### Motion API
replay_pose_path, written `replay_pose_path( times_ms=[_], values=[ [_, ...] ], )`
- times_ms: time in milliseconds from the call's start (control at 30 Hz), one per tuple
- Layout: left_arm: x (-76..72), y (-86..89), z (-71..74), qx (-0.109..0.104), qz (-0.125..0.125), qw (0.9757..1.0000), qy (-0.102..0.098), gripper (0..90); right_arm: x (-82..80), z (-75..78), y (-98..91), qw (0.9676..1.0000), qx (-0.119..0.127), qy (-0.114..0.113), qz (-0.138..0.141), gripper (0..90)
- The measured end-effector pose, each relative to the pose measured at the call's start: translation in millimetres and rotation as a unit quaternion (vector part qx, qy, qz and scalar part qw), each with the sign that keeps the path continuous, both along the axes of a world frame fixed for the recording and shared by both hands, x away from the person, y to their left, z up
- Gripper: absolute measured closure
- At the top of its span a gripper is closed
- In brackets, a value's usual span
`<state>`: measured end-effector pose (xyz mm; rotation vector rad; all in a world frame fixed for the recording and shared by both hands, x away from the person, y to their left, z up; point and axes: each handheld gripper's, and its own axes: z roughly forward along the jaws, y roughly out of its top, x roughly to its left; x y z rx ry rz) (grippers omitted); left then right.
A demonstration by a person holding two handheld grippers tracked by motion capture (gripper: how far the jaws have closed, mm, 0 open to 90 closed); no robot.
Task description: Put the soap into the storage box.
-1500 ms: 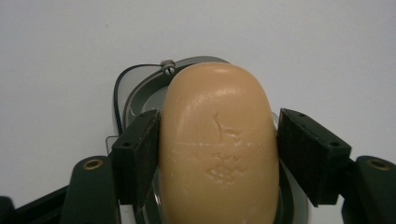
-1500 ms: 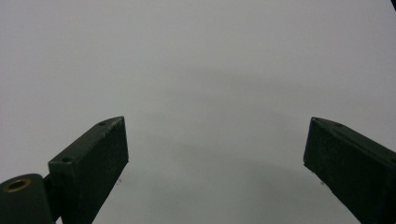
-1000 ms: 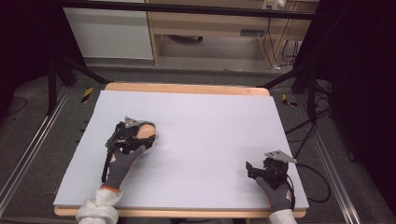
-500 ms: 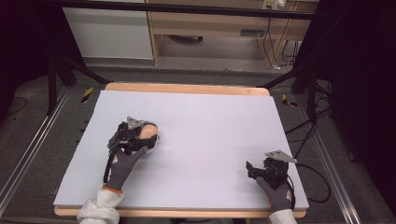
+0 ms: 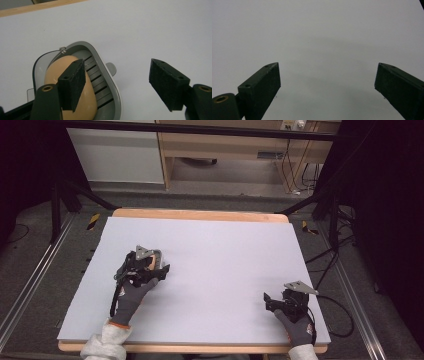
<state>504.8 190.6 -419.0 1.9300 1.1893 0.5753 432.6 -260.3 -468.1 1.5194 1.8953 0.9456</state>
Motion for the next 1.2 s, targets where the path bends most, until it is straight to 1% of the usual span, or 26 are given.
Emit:
replay_pose_path(
  times_ms=[133, 200, 267, 367, 433, 567, 667, 767, 833, 867, 900, 967, 1100, 1133, 1200],
  values=[
    [-7.7, 2.3, 3.9, -0.01, -0.012, 0.9999, -0.004, 29.4, -0.3, 0.4, -0.6, 1.0, 0.0, -0.002, -0.002, 6.7],
    [-12.2, 3.9, 4.9, -0.007, -0.018, 0.9998, -0.005, 29.5, -0.5, 0.7, -1.2, 1.0, 0.002, -0.002, -0.004, 6.7],
    [-16.9, 5.3, 4.5, -0.008, -0.028, 0.9996, -0.005, 29.5, -0.7, 0.9, -2.3, 1.0, 0.002, -0.002, -0.006, 6.7],
    [-23.8, 7.8, 1.7, -0.009, -0.037, 0.9992, -0.006, 29.7, -0.8, 1.0, -3.3, 1.0, 0.003, -0.003, -0.008, 6.7],
    [-28.7, 10.8, -1.3, -0.004, -0.041, 0.9991, -0.004, 29.7, -1.3, 1.0, -4.0, 1.0, 0.002, -0.003, -0.007, 6.7],
    [-37.9, 17.4, -5.9, -0.003, -0.043, 0.9991, -0.002, 29.7, -1.7, 0.7, -6.0, 0.9999, 0.005, -0.003, -0.009, 6.8],
    [-45.3, 23.3, -9.9, 0.003, -0.045, 0.999, 0.002, 29.7, -1.9, -0.2, -7.8, 0.9999, 0.003, -0.001, -0.012, 6.9],
    [-54.4, 31.1, -14.6, 0.003, -0.042, 0.9991, 0.005, 29.7, -3.5, -0.8, -9.9, 0.9999, 0.001, -0.001, -0.013, 6.9],
    [-59.7, 35.7, -16.5, -0.001, -0.038, 0.9993, 0.005, 29.7, -5.1, -1.5, -11.1, 0.9999, 0.003, -0.001, -0.014, 6.9],
    [-63.1, 38.4, -17.4, 0.0, -0.038, 0.9993, 0.006, 29.7, -5.8, -2.1, -12.2, 0.9999, 0.002, -0.001, -0.015, 6.9],
    [-66.7, 42.0, -18.8, 0.006, -0.038, 0.9993, 0.006, 29.7, -6.3, -2.8, -12.8, 0.9999, 0.003, -0.001, -0.015, 6.9],
    [-70.7, 47.9, -22.3, 0.01, -0.03, 0.9995, 0.008, 29.7, -7.0, -3.6, -13.8, 0.9998, 0.002, 0.001, -0.017, 6.9],
    [-71.7, 62.3, -32.0, 0.019, -0.01, 0.9997, 0.014, 29.6, -7.5, -5.1, -15.0, 0.9999, 0.0, 0.004, -0.016, 6.9],
    [-71.2, 66.1, -34.2, 0.021, -0.004, 0.9996, 0.019, 29.6, -7.5, -5.6, -14.9, 0.9999, 0.001, 0.005, -0.016, 7.0],
    [-70.7, 73.3, -37.7, 0.016, 0.009, 0.9996, 0.023, 29.5, -7.3, -6.2, -15.4, 0.9998, 0.0, 0.007, -0.017, 7.0]
  ],
)
